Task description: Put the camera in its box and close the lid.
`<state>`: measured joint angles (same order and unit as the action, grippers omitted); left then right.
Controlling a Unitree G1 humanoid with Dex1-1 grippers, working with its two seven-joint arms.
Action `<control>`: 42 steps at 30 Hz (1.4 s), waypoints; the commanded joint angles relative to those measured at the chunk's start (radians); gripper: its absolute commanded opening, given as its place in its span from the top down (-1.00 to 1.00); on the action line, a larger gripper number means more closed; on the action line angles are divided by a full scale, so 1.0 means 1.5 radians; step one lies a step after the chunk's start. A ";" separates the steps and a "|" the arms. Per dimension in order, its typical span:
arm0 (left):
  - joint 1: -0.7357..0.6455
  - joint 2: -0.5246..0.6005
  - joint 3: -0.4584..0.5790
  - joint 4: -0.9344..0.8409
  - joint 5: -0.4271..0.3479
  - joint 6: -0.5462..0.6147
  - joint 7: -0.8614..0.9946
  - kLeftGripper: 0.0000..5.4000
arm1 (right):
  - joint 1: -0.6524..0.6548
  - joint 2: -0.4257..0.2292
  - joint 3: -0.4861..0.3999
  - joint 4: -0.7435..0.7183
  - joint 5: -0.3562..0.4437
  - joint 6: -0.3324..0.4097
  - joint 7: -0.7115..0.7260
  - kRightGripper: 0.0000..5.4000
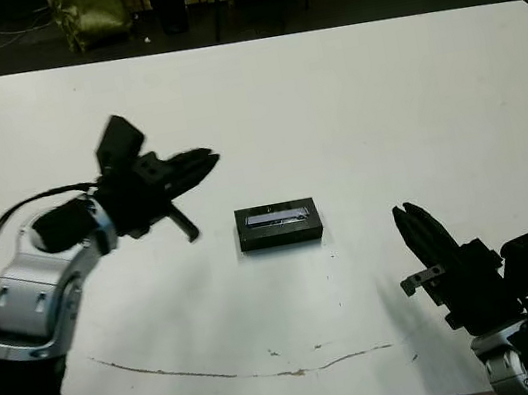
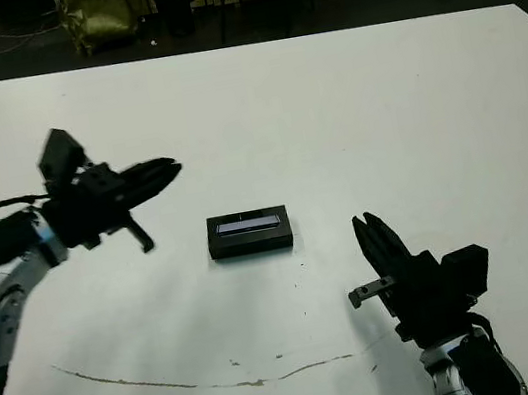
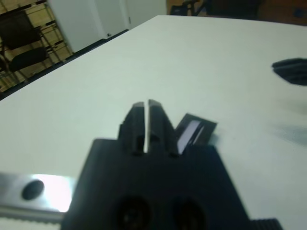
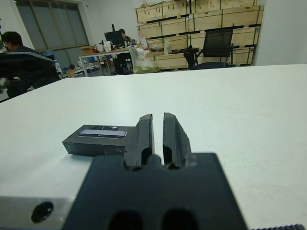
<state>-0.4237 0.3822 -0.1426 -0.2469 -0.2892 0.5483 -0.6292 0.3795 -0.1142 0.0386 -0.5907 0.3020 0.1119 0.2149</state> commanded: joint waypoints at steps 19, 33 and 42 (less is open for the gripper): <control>0.089 -0.283 -0.104 0.204 0.113 -0.004 0.271 0.99 | 0.008 -0.006 -0.002 0.002 -0.010 0.022 -0.007 1.00; 0.142 -0.290 -0.104 0.271 0.139 -0.009 0.284 0.99 | 0.008 -0.005 0.002 0.003 -0.008 0.014 0.001 1.00; 0.154 -0.285 -0.089 0.261 0.141 0.021 0.287 0.99 | 0.009 0.000 0.003 0.006 0.007 0.008 0.008 1.00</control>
<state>-0.2908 -0.0794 -0.2857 0.0707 -0.0794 0.4725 -0.1975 0.3790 -0.1159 0.0446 -0.5912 0.3036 0.1162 0.2257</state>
